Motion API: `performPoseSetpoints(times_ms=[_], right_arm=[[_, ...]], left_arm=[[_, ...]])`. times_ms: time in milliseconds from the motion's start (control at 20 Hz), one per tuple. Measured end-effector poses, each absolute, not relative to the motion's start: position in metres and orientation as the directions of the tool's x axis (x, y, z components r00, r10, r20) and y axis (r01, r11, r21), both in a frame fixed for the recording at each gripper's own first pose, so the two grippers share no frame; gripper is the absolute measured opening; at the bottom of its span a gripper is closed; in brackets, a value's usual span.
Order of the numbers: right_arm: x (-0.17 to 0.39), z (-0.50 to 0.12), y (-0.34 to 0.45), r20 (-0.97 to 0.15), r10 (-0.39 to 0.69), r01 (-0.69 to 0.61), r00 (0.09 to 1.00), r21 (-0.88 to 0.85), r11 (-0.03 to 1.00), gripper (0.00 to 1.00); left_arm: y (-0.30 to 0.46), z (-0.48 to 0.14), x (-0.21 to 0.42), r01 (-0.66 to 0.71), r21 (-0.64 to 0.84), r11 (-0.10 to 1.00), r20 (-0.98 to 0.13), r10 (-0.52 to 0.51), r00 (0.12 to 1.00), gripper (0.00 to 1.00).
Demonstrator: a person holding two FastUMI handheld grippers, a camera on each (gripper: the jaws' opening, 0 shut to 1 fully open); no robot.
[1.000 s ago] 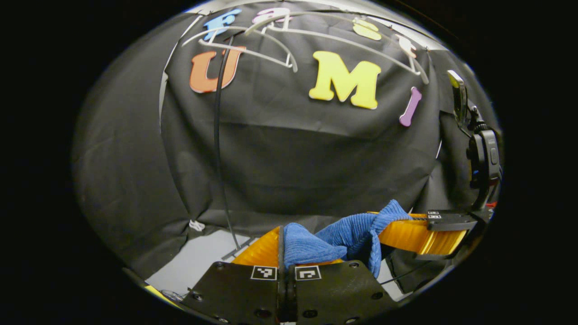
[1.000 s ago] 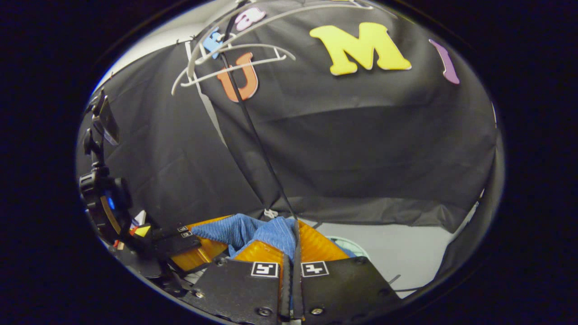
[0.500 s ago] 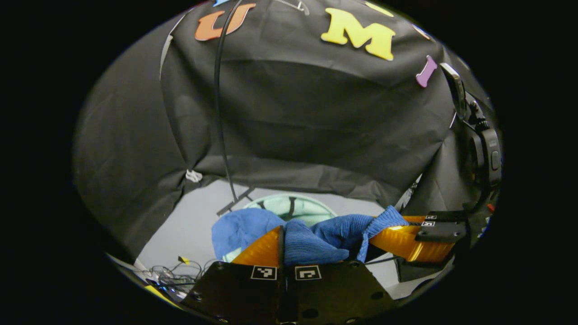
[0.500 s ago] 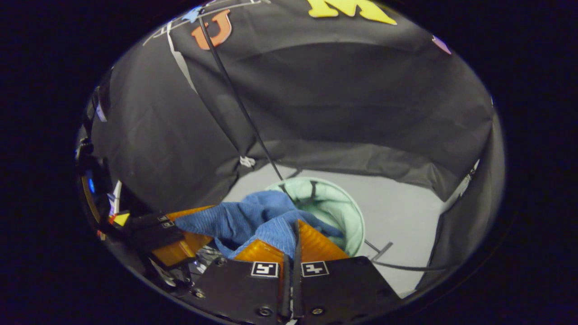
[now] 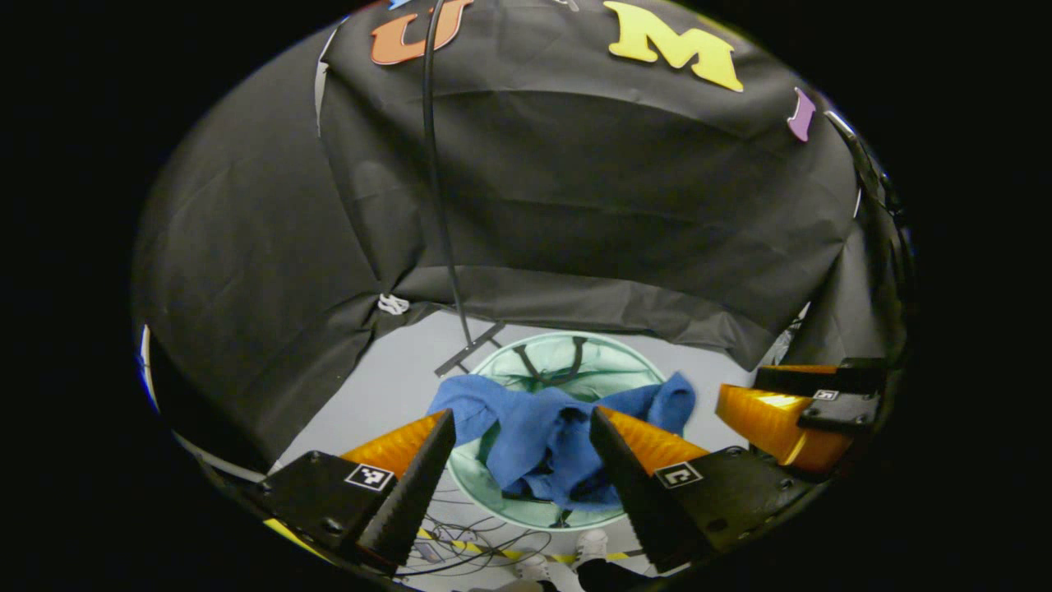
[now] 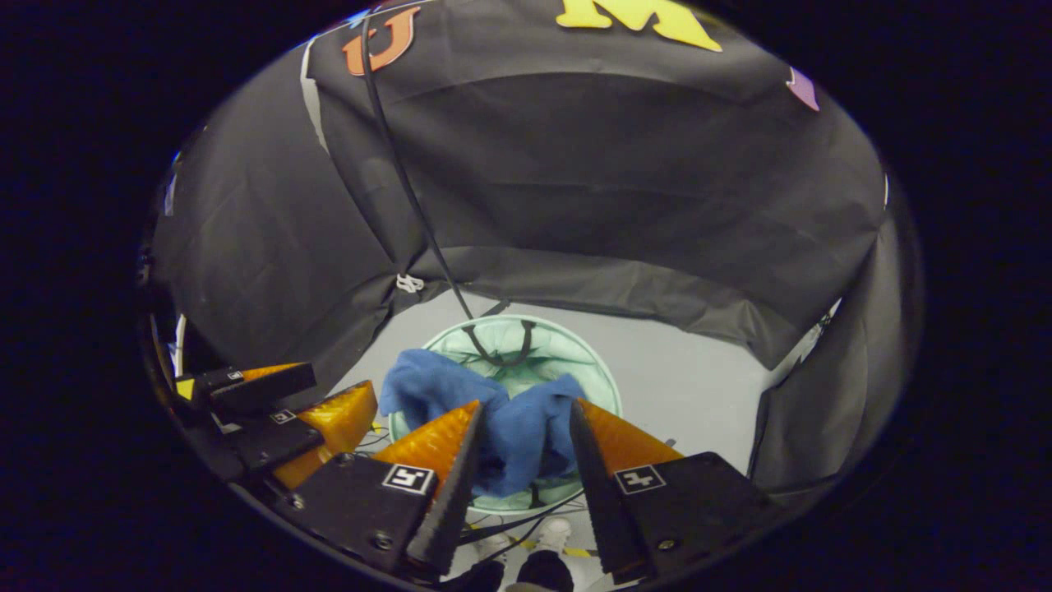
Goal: Grasp the clothes on the hanger with both hands and then place them into the laundry hamper below.
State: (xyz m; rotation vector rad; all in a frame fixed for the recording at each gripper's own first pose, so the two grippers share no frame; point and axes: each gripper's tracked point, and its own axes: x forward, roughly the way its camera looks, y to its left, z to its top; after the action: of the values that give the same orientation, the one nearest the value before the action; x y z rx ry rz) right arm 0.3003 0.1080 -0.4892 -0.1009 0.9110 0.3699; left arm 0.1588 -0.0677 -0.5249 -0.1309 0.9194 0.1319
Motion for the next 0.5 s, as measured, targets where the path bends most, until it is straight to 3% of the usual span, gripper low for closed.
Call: performPoseSetpoints(times_ms=[50, 150, 500], right_arm=[[0.298, -0.485, 0.107, -0.786, 0.267, -0.353, 0.557, 0.067, 0.933, 0.73], [0.296, -0.479, 0.103, -0.778, 0.258, -0.340, 0.572, 0.061, 0.938, 0.80], [0.275, -0.436, 0.088, -0.709, 0.262, -0.319, 0.655, 0.056, 0.946, 0.78]], left_arm=[[-0.066, -0.525, 0.157, -0.171, -0.049, 0.984, -0.800, 0.064, 0.597, 0.96], [-0.062, -0.522, 0.151, -0.173, -0.044, 0.984, -0.798, 0.069, 0.599, 1.00], [-0.064, -0.484, 0.128, -0.153, -0.046, 0.987, -0.763, 0.064, 0.643, 0.97]])
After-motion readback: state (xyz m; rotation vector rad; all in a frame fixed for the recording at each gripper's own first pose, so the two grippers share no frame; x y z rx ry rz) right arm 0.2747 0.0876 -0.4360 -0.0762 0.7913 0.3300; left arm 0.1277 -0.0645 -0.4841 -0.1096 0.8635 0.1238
